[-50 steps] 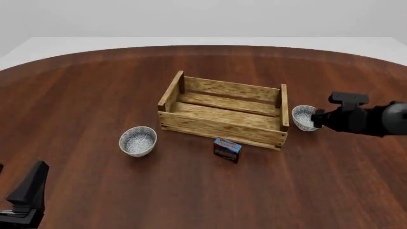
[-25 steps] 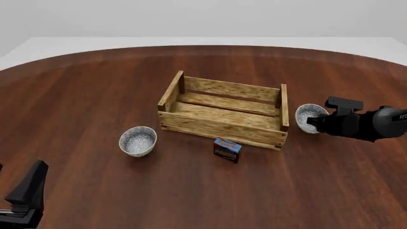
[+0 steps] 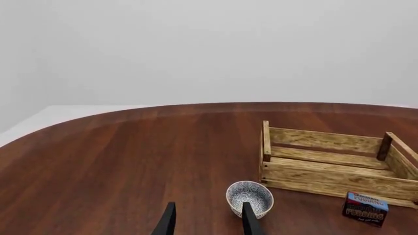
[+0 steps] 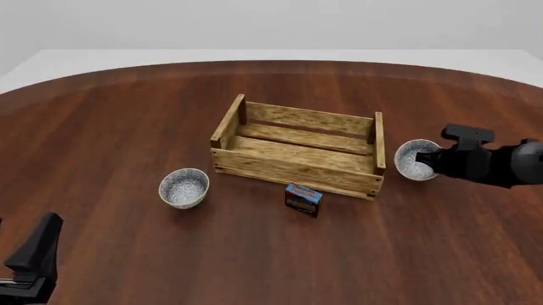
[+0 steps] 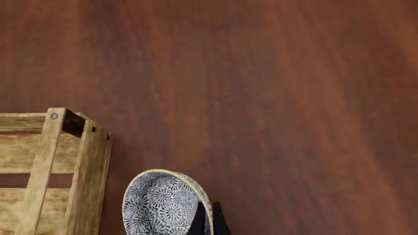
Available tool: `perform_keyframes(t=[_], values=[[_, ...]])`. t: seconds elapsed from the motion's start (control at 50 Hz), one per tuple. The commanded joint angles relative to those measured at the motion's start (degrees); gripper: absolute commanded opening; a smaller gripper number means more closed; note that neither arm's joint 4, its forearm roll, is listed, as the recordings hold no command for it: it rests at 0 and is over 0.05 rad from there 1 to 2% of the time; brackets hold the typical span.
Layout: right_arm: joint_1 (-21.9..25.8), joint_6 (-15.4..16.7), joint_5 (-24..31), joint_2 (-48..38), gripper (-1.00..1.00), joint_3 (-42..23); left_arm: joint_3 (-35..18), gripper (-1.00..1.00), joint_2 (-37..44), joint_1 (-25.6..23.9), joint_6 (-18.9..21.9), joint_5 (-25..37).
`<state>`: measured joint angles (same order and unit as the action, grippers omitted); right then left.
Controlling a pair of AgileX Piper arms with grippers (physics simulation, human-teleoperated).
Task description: Stack the right bowl on the left bowl and place them in the tray.
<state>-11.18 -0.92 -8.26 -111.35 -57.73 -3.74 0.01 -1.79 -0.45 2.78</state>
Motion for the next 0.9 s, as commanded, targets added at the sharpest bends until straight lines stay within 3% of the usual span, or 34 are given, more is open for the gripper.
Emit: perform_keyframes(t=[0.02, 0.26, 0.48, 0.7, 0.9], values=[[-0.7, -0.1, 0.8, 6.5, -1.00, 3.0, -0.3, 1.00, 0.0, 0.0, 0.0, 0.1], [0.1, -1.3, 1.9, 15.9, -1.00, 6.3, -1.4, 1.00, 0.0, -0.3, 0.2, 0.8], [1.1, -2.5, 4.1, 30.9, -1.00, 10.7, -2.8, 1.00, 0.0, -0.5, 1.0, 2.0], [6.2, -4.1, 8.5, 44.0, -1.00, 13.1, -4.4, 1.00, 0.0, -1.0, 1.8, 3.0], [10.9, -4.3, 10.3, 50.8, -1.00, 15.1, -5.9, 1.00, 0.0, -1.7, 2.4, 4.0]])
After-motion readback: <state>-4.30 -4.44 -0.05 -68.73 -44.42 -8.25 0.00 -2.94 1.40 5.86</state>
